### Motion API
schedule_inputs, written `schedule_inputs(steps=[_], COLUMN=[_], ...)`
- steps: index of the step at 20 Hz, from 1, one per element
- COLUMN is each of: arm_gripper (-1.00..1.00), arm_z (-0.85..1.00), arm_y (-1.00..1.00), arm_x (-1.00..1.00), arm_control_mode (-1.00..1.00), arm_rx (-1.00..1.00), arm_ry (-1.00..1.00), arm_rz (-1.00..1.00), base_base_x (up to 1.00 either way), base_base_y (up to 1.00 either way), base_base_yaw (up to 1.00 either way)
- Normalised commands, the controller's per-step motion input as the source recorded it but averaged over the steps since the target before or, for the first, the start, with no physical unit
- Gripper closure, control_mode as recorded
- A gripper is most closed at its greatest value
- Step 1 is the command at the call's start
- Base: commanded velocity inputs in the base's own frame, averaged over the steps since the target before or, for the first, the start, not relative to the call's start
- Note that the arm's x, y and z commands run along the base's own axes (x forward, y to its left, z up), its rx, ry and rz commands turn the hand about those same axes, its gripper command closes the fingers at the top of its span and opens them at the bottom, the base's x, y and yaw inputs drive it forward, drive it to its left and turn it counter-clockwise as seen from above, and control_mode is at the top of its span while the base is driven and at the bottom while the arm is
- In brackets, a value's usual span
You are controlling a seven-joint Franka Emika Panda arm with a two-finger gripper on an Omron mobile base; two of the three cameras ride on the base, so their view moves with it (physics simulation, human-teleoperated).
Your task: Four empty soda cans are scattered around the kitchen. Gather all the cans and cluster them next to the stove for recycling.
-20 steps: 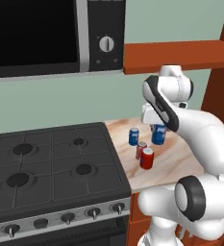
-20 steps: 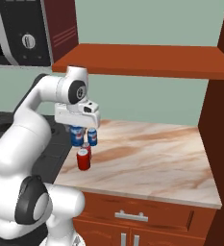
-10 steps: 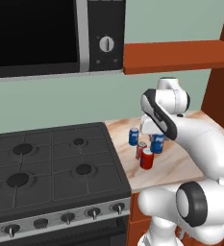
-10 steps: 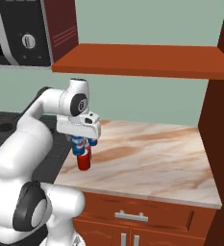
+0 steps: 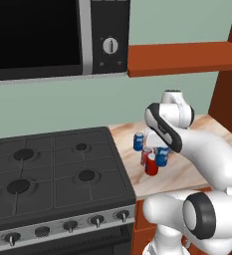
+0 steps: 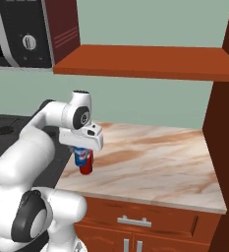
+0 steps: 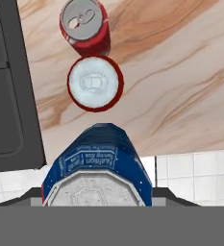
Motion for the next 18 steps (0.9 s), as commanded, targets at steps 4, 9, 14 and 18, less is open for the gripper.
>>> schedule_inputs(steps=[4, 9, 14, 18], arm_gripper=[1.0, 1.0, 1.0, 1.0], arm_z=[-0.29, -0.32, -0.33, -0.32], arm_y=[0.0, 0.0, 0.0, 0.03], arm_x=[0.01, 0.0, 0.0, 0.03], arm_control_mode=[-1.0, -1.0, -1.0, -1.0], arm_rx=[0.0, 0.0, 0.0, 0.0], arm_ry=[0.0, 0.0, 0.0, 0.0], arm_rz=[0.0, 0.0, 0.0, 0.0], base_base_x=[0.0, 0.0, 0.0, 0.0], base_base_y=[0.0, 0.0, 0.0, 0.0], base_base_yaw=[0.0, 0.0, 0.0, 0.0])
